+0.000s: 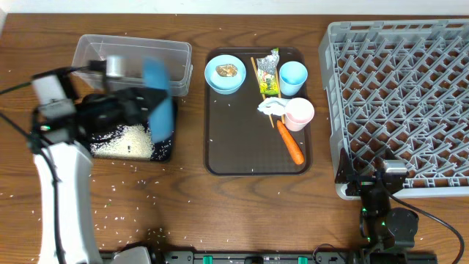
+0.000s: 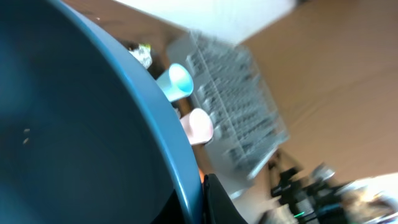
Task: Sort waste into correct bins and load items into the dishwasher rack
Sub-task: 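Carry the blue plate back and set it on the brown tray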
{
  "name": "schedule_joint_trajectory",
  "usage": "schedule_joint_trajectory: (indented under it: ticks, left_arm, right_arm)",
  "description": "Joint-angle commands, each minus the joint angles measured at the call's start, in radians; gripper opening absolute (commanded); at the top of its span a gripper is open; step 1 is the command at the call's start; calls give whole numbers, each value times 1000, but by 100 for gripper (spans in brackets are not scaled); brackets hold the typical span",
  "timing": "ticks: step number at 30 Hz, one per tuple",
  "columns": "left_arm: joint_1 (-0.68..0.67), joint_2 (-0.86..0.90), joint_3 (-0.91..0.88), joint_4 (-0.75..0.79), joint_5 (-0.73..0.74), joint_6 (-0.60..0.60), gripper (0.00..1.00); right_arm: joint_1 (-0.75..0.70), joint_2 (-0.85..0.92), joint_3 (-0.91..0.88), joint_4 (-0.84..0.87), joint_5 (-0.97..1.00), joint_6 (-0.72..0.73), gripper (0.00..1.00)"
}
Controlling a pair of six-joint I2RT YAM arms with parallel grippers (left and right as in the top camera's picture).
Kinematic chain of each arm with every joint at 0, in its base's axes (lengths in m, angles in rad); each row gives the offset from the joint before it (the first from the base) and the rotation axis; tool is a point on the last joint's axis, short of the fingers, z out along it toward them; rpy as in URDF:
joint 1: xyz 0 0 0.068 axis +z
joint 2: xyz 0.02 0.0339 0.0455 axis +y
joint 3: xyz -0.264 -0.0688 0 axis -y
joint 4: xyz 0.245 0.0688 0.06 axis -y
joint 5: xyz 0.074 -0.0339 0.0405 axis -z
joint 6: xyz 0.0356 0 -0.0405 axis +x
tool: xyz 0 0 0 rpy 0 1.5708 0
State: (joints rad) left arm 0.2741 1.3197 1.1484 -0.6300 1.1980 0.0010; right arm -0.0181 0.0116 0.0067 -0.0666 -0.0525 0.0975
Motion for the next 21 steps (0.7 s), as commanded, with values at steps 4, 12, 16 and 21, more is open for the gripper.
schedule_joint_trajectory:
  ticks: [4, 12, 16, 21]
  left_arm:
    - [-432, -108, 10, 7, -692, 48, 6]
    - [-925, 83, 10, 58, -1195, 144, 6]
    - [-1041, 246, 10, 117, -1258, 215, 6]
    - [-1083, 399, 10, 164, -1303, 216, 6]
  right_arm:
    - [-7, -6, -1, -3, 0, -9, 99]
    - [-7, -6, -1, -3, 0, -9, 99]
    - [-7, -6, -1, -3, 0, -9, 99]
    - [-7, -6, -1, -3, 0, -9, 99]
